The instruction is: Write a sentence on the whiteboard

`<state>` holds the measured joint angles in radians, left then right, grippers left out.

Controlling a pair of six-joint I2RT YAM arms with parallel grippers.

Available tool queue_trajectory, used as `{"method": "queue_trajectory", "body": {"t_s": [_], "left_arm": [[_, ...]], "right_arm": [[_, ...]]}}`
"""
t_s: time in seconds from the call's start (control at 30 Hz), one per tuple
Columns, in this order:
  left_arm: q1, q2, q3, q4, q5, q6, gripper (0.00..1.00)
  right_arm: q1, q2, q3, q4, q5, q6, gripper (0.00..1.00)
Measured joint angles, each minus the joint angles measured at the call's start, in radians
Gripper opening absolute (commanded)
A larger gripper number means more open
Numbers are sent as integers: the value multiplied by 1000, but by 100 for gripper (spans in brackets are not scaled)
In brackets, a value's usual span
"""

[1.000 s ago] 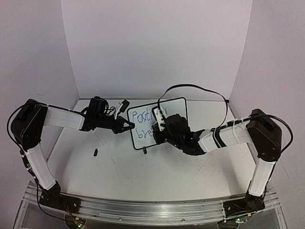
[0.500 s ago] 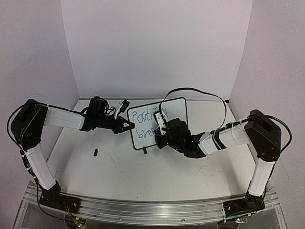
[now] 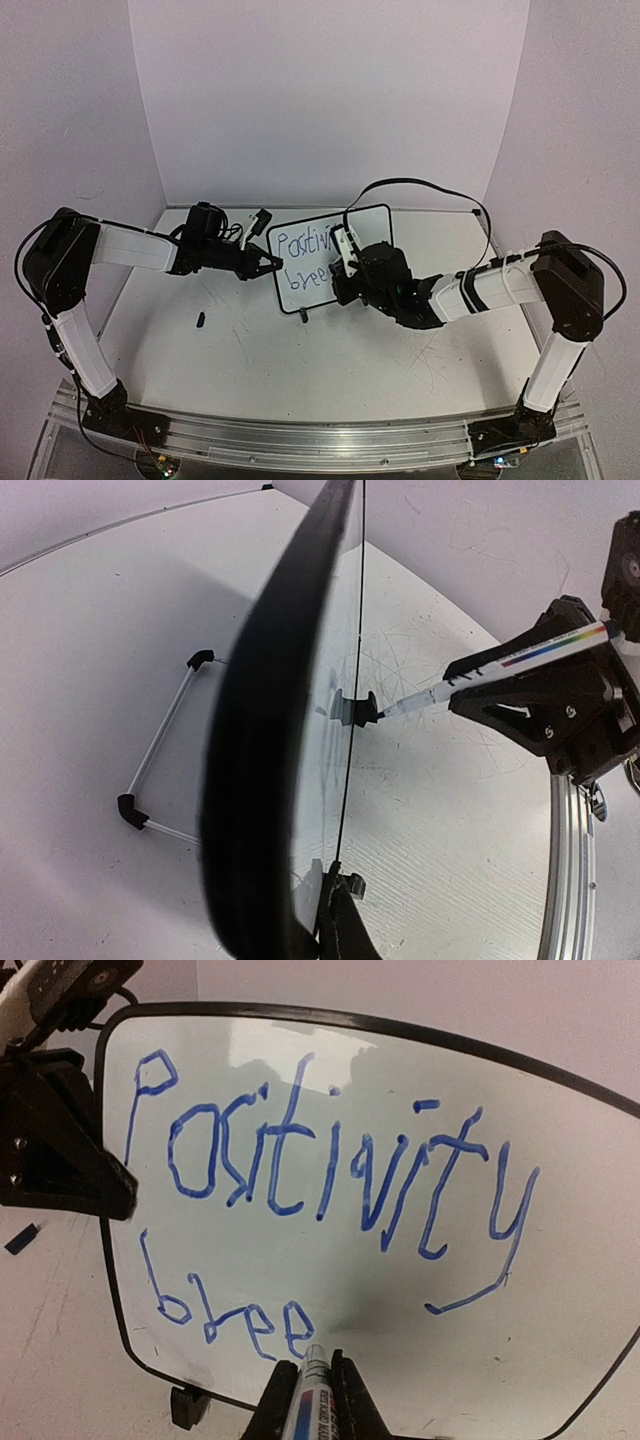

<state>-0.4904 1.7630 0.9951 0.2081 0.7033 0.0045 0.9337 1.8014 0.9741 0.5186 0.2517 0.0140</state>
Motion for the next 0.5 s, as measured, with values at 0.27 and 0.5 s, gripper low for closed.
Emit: {"method": "queue_trajectory", "body": {"t_s": [0.27, 0.5], "left_arm": [[0, 0, 0, 0, 0, 0, 0], [0, 0, 0, 0, 0, 0, 0]], "right_arm": [[-40, -2, 0, -12, 3, 20, 0], [-40, 2, 7, -19, 2, 21, 0]]}}
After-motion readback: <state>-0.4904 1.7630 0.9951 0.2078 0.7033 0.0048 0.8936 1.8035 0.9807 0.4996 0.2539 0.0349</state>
